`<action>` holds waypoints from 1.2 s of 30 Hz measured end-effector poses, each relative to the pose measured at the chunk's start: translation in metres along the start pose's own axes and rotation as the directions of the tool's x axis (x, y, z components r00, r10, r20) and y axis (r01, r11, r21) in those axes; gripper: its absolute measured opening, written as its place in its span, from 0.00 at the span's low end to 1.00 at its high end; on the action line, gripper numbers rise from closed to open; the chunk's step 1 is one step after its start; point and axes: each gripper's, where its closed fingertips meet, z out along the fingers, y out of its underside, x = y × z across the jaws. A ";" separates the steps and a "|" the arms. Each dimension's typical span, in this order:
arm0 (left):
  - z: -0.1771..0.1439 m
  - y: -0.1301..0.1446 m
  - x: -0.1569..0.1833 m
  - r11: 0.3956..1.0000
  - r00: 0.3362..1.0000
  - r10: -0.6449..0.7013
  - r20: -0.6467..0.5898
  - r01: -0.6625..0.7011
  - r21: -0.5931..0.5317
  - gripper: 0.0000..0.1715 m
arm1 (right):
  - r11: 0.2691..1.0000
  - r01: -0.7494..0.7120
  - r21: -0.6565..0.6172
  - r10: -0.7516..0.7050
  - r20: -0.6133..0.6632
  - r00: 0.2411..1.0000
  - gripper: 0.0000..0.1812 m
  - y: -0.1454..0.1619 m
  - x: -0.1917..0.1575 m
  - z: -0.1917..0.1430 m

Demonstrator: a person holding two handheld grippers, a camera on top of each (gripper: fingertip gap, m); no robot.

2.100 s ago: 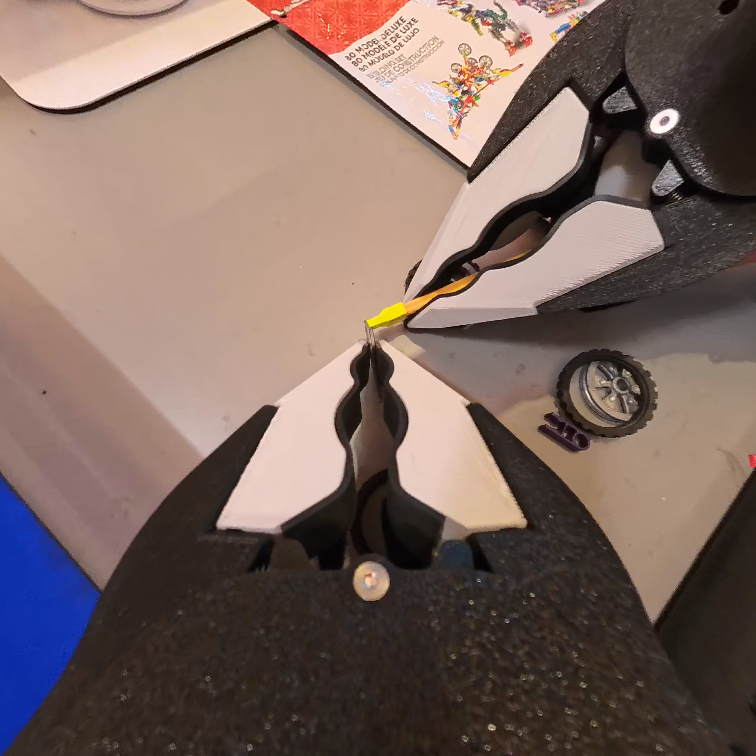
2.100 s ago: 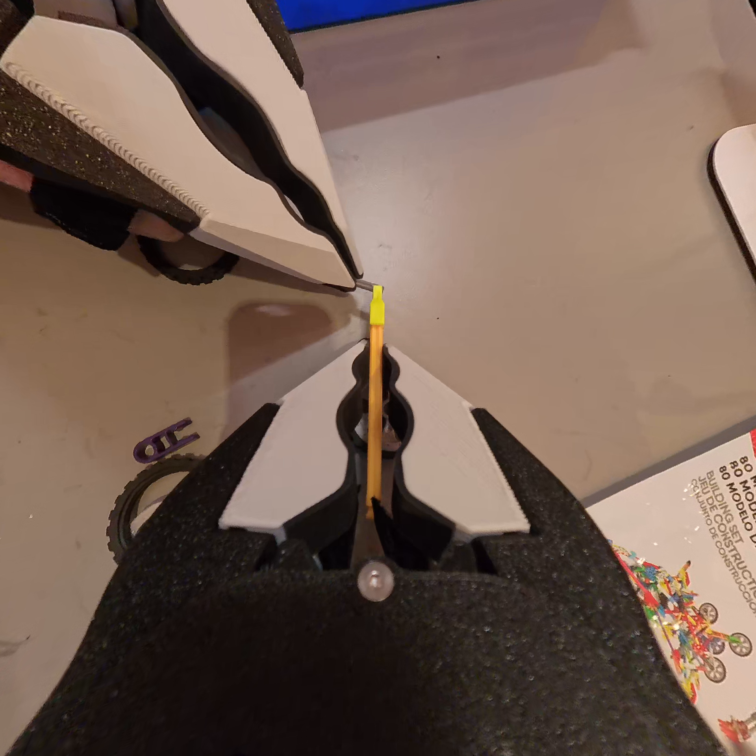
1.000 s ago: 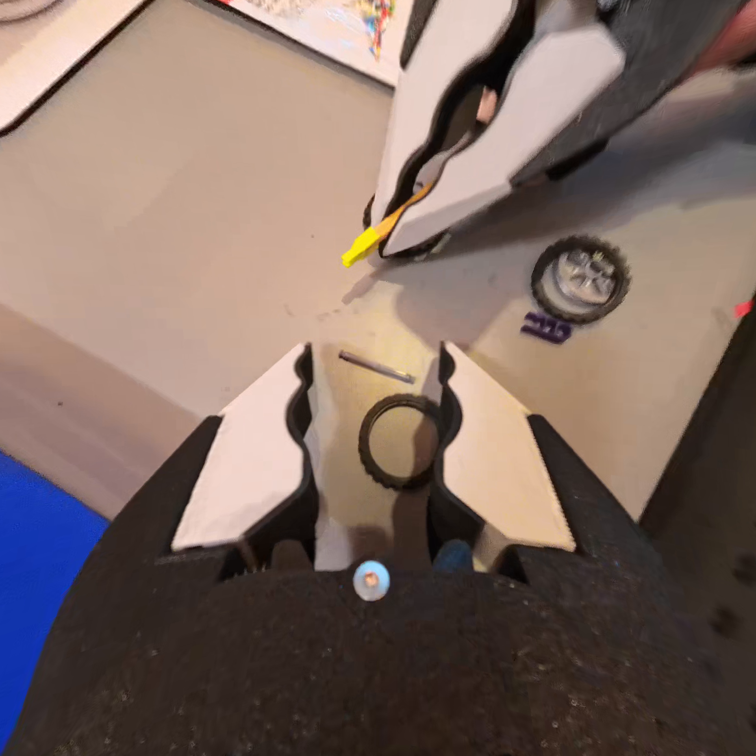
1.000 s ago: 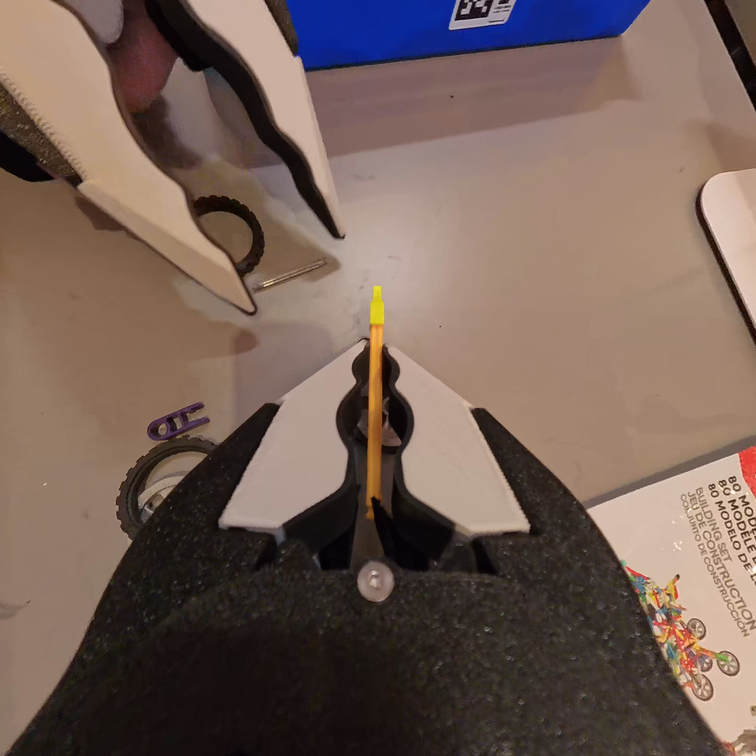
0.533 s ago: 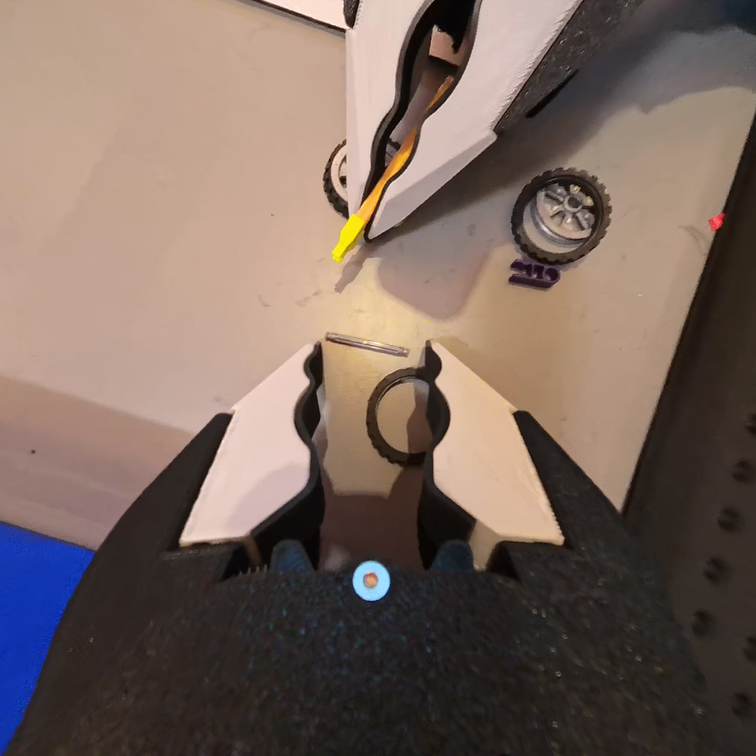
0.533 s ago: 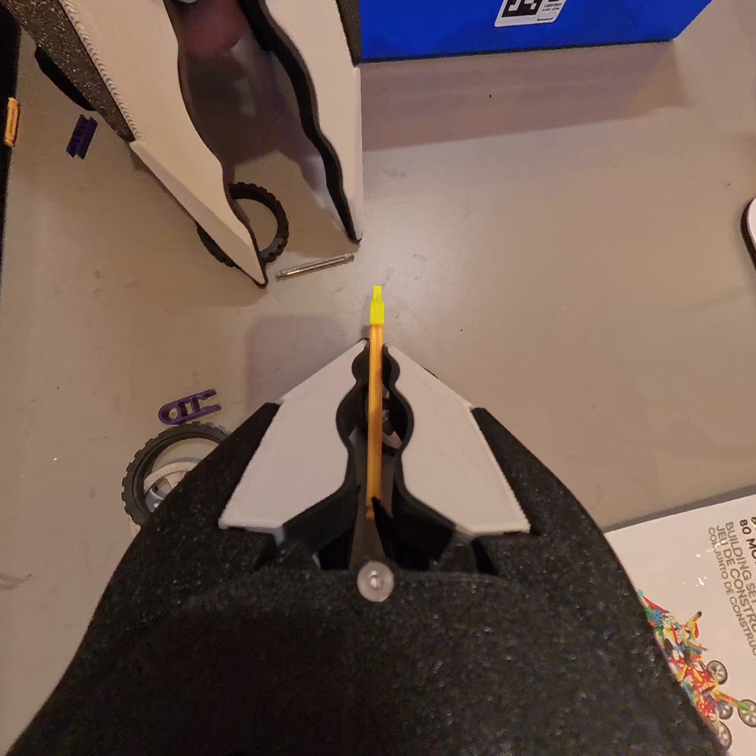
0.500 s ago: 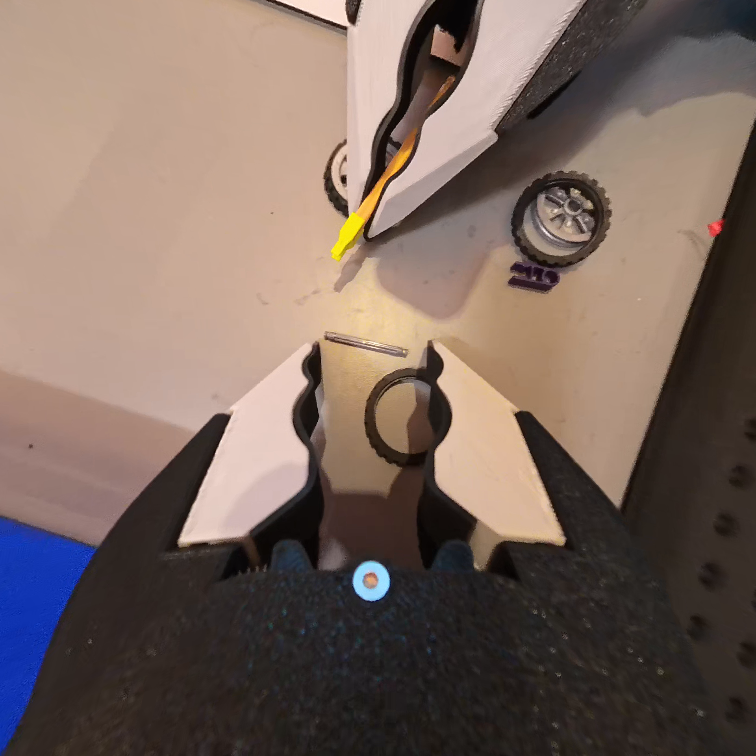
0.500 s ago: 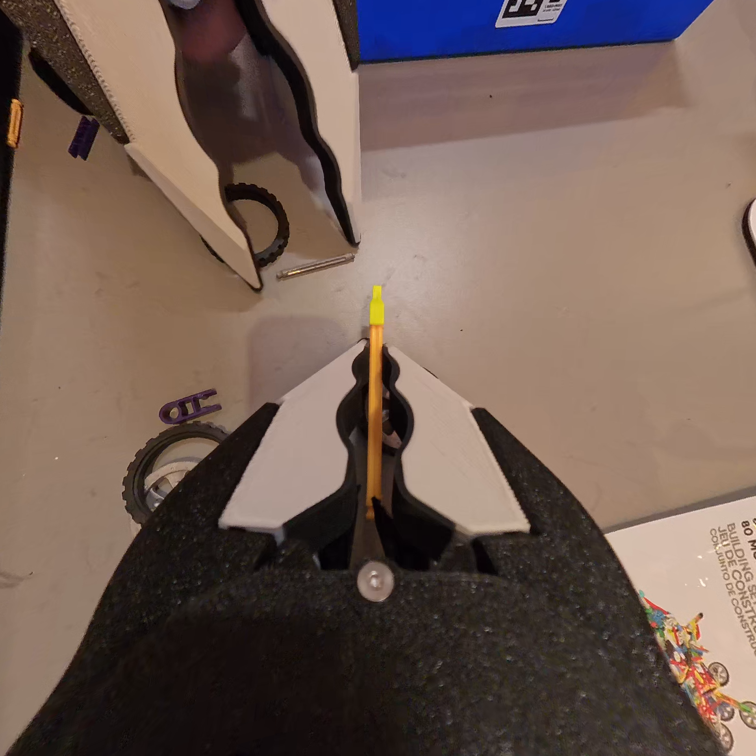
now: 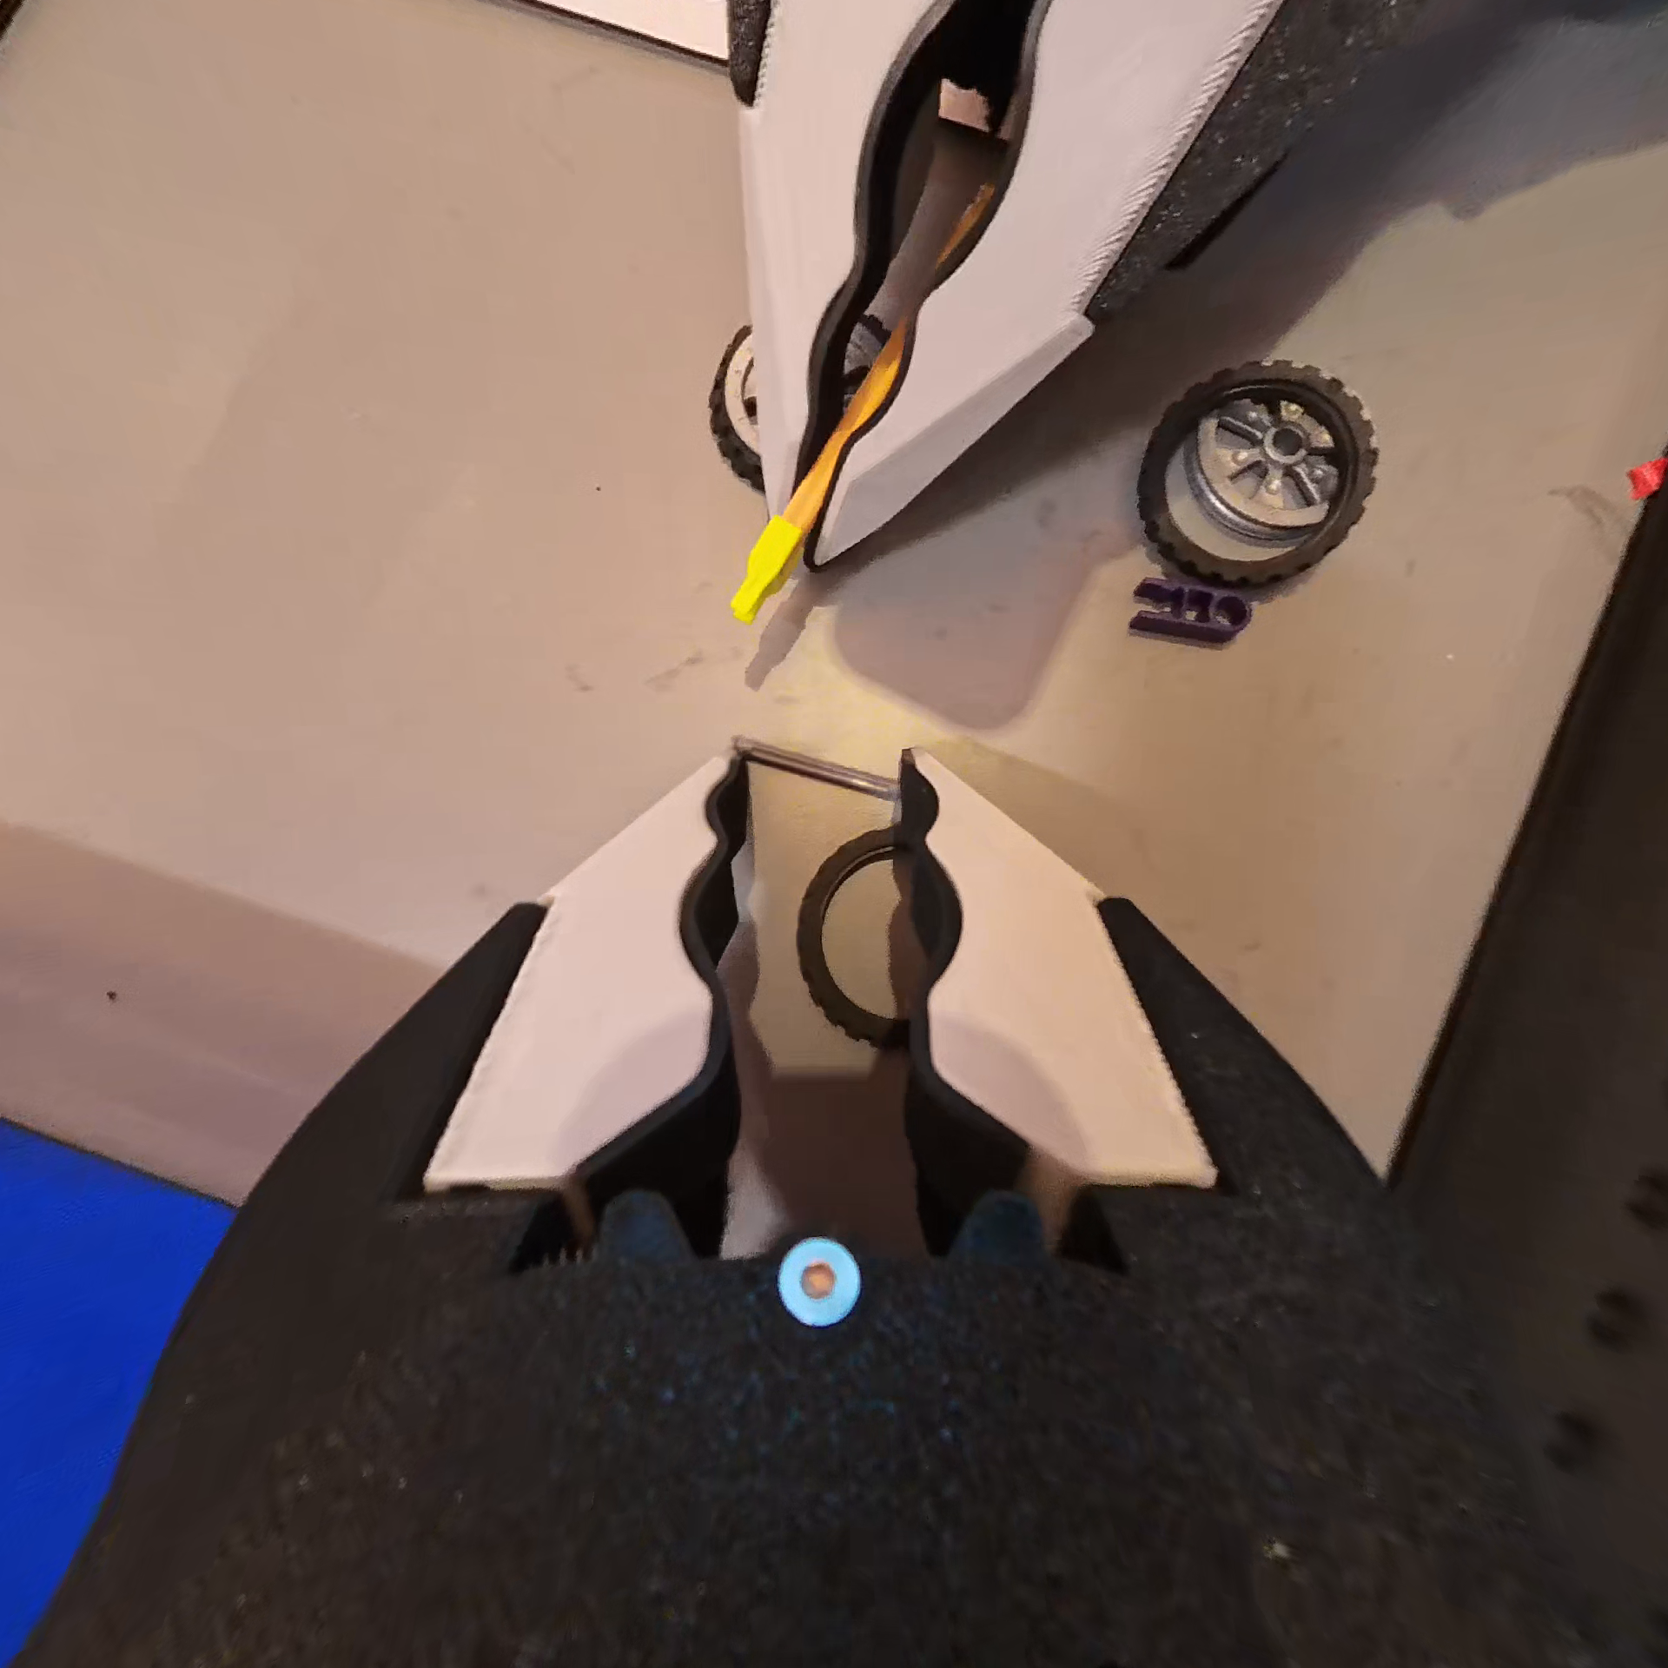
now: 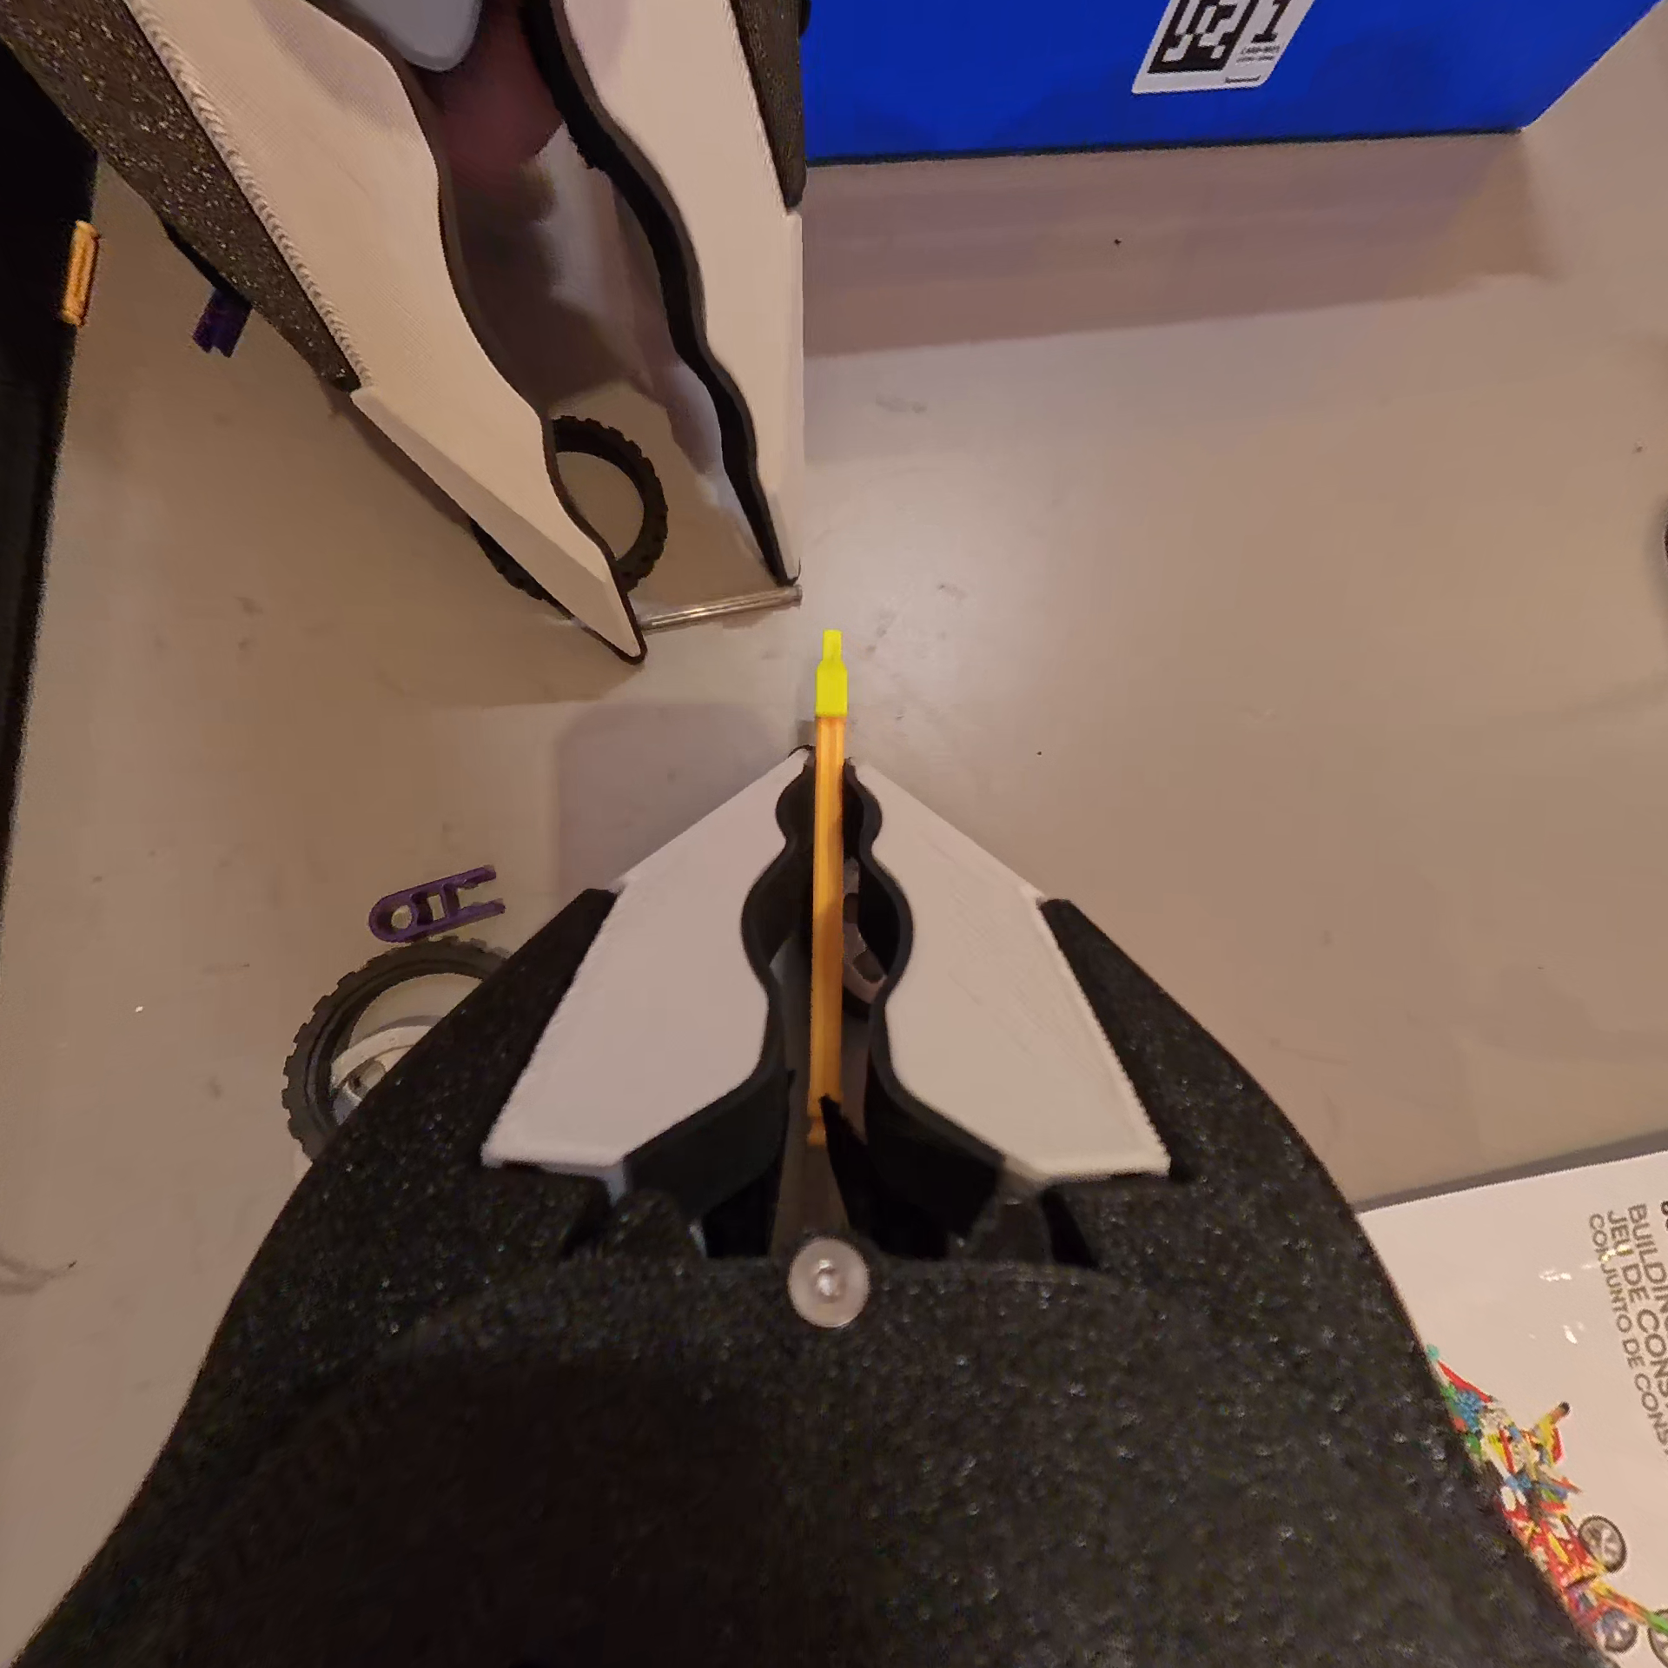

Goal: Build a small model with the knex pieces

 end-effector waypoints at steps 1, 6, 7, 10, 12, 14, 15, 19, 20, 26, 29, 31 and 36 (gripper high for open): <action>0.000 0.000 -0.003 1.000 1.000 -0.009 0.006 0.009 -0.001 0.22 | 1.000 0.001 0.001 -0.001 0.002 1.000 0.02 0.000 0.000 0.000; 0.002 -0.002 0.000 1.000 1.000 -0.010 -0.012 0.010 0.005 0.21 | 1.000 0.008 -0.004 -0.008 0.011 1.000 0.02 0.000 -0.002 0.000; 0.002 -0.003 0.001 1.000 1.000 -0.010 -0.009 0.011 0.004 0.19 | 1.000 0.008 -0.005 -0.008 0.013 1.000 0.02 0.000 -0.003 0.000; 0.003 -0.004 0.004 1.000 1.000 -0.020 0.004 0.020 0.007 0.10 | 1.000 0.009 -0.009 -0.009 0.015 1.000 0.02 0.001 -0.003 0.000; 0.003 -0.004 0.006 1.000 1.000 -0.005 0.011 0.005 0.006 0.07 | 1.000 0.008 -0.011 -0.008 0.012 1.000 0.02 0.001 -0.003 0.000; 0.003 -0.004 0.007 1.000 1.000 -0.007 0.019 0.007 -0.001 0.05 | 1.000 0.007 -0.009 -0.007 0.012 1.000 0.02 0.001 -0.003 -0.001; 0.003 -0.004 0.006 1.000 1.000 -0.005 0.026 0.005 -0.002 0.04 | 1.000 0.006 -0.010 -0.006 0.011 1.000 0.02 0.001 -0.003 -0.001; 0.001 -0.003 0.008 0.998 0.998 -0.065 0.026 0.065 0.000 0.11 | 1.000 0.004 -0.009 -0.004 0.007 1.000 0.02 0.001 -0.003 -0.002; 0.001 -0.002 0.009 0.997 0.996 -0.081 0.025 0.082 -0.007 0.14 | 1.000 0.005 -0.008 -0.005 0.007 1.000 0.02 0.000 -0.003 -0.003; -0.001 0.001 0.010 0.986 0.985 -0.152 0.084 0.157 -0.057 0.09 | 1.000 0.006 -0.009 -0.006 0.004 1.000 0.02 0.000 -0.003 -0.003; -0.001 0.002 0.011 0.986 0.983 -0.135 0.124 0.146 -0.085 0.07 | 1.000 0.008 -0.009 -0.008 0.004 1.000 0.02 0.000 -0.003 -0.004; -0.001 0.002 0.013 0.988 0.983 -0.115 0.142 0.127 -0.085 0.02 | 1.000 0.010 -0.006 -0.010 0.004 1.000 0.02 -0.001 -0.004 -0.004; -0.001 0.002 0.015 0.995 0.976 -0.091 0.200 0.100 -0.032 0.00 | 1.000 0.021 0.000 -0.021 0.009 1.000 0.02 -0.004 -0.008 -0.004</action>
